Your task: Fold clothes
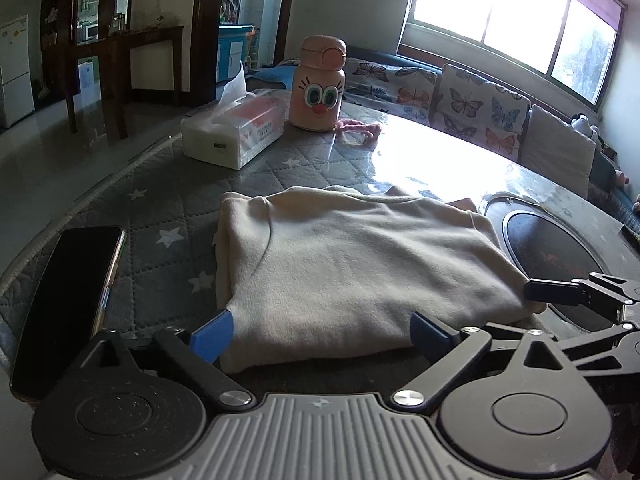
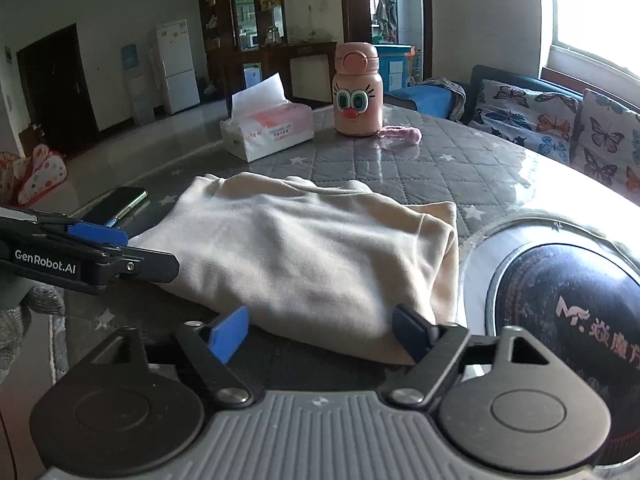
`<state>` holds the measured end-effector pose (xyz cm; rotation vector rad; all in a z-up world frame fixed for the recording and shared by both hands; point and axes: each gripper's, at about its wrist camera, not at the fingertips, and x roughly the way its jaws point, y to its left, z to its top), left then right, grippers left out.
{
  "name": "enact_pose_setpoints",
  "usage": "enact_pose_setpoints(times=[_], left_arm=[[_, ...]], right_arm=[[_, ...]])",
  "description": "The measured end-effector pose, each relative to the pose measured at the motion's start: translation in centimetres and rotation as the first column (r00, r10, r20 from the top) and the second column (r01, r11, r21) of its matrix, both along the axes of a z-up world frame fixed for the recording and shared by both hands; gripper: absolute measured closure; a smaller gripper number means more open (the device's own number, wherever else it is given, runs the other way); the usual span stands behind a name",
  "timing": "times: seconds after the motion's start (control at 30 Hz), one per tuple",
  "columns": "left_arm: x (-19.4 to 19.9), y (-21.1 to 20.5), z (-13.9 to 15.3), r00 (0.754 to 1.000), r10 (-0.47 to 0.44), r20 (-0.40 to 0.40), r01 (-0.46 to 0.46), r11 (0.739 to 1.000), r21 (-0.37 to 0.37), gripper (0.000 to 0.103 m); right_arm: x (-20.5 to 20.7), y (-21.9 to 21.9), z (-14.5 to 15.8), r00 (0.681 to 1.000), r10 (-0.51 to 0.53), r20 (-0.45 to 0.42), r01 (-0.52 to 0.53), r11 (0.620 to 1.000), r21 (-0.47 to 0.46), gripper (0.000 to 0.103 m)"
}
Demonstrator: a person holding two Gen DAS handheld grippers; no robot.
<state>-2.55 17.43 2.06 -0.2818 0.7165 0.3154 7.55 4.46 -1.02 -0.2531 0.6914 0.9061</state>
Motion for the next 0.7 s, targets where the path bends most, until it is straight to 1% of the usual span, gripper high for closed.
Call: enact_pose_setpoints(times=[0.2, 0.23, 0.3, 0.37, 0.57, 0.7], left_arm=[[-0.4, -0.7, -0.1, 1.000, -0.001, 0.001, 0.001, 1.000, -0.001, 0.000], [-0.5, -0.8, -0.2, 1.000, -0.002, 0.000, 0.002, 1.000, 0.000, 0.000], [-0.6, -1.0, -0.3, 1.000, -0.006, -0.001, 0.006, 1.000, 0.000, 0.000], [-0.7, -1.3, -0.4, 1.000, -0.010, -0.002, 0.010, 1.000, 0.000, 0.000], [-1.1, -2.2, -0.4, 0.999, -0.032, 0.017, 0.032, 0.999, -0.001, 0.000], [-1.2, -2.8, -0.4, 0.999, -0.043, 0.022, 0.044, 0.999, -0.011, 0.000]], right_arm=[[-0.6, -0.8, -0.5, 1.000, -0.025, -0.016, 0.025, 1.000, 0.006, 0.013], [-0.7, -1.0, -0.6, 0.999, -0.028, -0.020, 0.028, 1.000, 0.006, 0.013], [-0.9, -1.3, -0.7, 0.999, -0.035, -0.023, 0.035, 0.999, 0.006, 0.007], [-1.1, -1.7, -0.8, 0.999, -0.044, -0.023, 0.044, 0.999, 0.006, 0.005], [-1.7, -2.6, -1.0, 0.998, -0.061, -0.033, 0.062, 0.998, 0.013, 0.004], [-2.1, -2.9, -1.0, 0.997, -0.067, -0.028, 0.068, 0.998, 0.013, 0.000]])
